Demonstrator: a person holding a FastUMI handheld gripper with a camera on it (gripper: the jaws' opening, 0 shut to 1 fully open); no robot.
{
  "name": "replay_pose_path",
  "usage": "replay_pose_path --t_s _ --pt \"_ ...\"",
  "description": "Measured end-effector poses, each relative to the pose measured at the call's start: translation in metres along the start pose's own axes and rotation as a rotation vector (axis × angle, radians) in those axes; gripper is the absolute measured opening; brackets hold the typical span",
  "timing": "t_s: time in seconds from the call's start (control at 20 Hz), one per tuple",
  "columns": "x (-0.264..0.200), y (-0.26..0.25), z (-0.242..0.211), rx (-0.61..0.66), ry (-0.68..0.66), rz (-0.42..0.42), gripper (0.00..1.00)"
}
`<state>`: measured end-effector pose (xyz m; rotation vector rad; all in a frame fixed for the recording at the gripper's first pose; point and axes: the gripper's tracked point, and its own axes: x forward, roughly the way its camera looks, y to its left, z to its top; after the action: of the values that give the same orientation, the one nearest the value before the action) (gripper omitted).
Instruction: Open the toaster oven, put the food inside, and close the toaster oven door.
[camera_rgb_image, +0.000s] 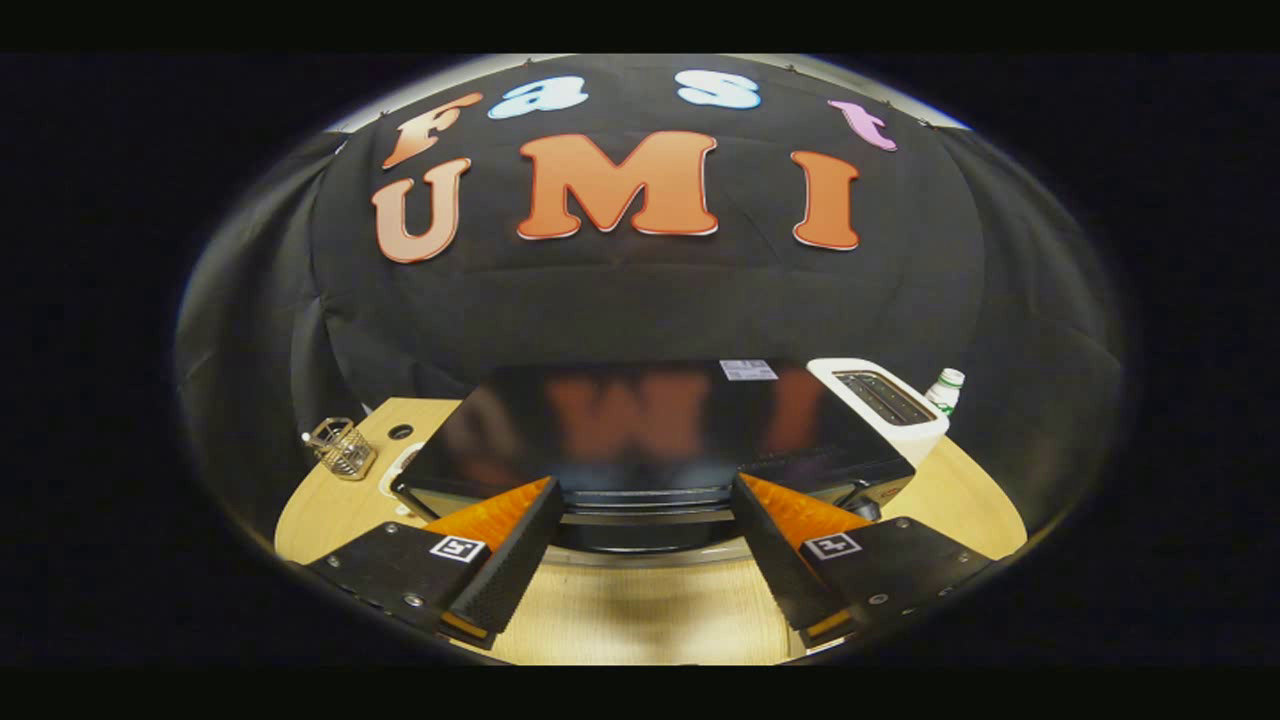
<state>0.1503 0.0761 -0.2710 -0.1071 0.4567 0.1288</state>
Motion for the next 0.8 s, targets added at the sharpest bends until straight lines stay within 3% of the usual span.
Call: replay_pose_path --t_s 0.55,0.8 --pt "-0.007 0.002 -0.005 -0.011 0.014 0.017 1.0" --pt "-0.045 -0.006 -0.039 -0.008 0.037 0.028 1.0"
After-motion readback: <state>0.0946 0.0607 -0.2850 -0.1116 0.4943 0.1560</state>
